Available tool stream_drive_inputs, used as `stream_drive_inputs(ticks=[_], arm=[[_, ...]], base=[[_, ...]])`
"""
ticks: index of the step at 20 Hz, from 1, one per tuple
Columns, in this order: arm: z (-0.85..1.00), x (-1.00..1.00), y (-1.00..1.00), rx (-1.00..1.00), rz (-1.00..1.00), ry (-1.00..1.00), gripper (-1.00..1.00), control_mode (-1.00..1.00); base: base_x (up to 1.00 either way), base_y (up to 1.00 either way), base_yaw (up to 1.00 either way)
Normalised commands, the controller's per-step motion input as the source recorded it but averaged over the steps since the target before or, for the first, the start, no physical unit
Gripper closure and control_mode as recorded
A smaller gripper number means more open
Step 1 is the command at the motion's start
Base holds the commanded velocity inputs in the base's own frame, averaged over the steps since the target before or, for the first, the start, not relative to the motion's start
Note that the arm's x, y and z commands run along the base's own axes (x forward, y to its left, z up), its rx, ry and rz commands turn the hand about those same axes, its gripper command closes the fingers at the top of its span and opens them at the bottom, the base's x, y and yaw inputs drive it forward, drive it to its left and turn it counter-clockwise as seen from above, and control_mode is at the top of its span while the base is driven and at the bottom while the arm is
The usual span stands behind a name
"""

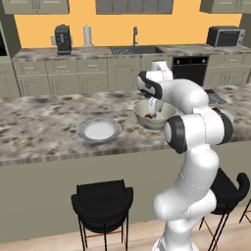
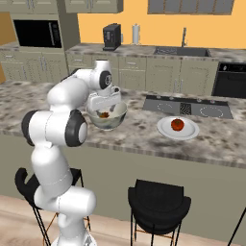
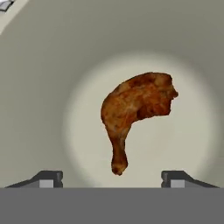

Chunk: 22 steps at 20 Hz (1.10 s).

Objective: Pick the chicken drumstick and tomato from their plates and place them in the bowl. Then put the bowl in the fridge.

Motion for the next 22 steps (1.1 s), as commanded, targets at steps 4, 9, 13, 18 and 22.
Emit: stream_drive_inputs(ticks=[4, 9, 13, 18, 22], arm=[[0.44, -0.23, -0.20, 0.07, 0.00, -0.01, -1.00, -1.00], [0.41, -0.43, -0.37, 0.04, -0.02, 0.00, -1.00, -1.00], [0.37, -0.46, -0.39, 0.00, -0.12, 0.00, -1.00, -1.00], [0.21, -0.55, -0.40, 0.00, -0.20, -0.11, -1.00, -1.00], [0.03, -0.56, -0.43, -0.01, -0.23, -0.16, -1.00, -1.00]], base=[[0.00, 0.00, 0.00], [0.00, 0.00, 0.00], [0.00, 0.00, 0.00], [0.00, 0.00, 0.00], [0.00, 0.00, 0.00]])
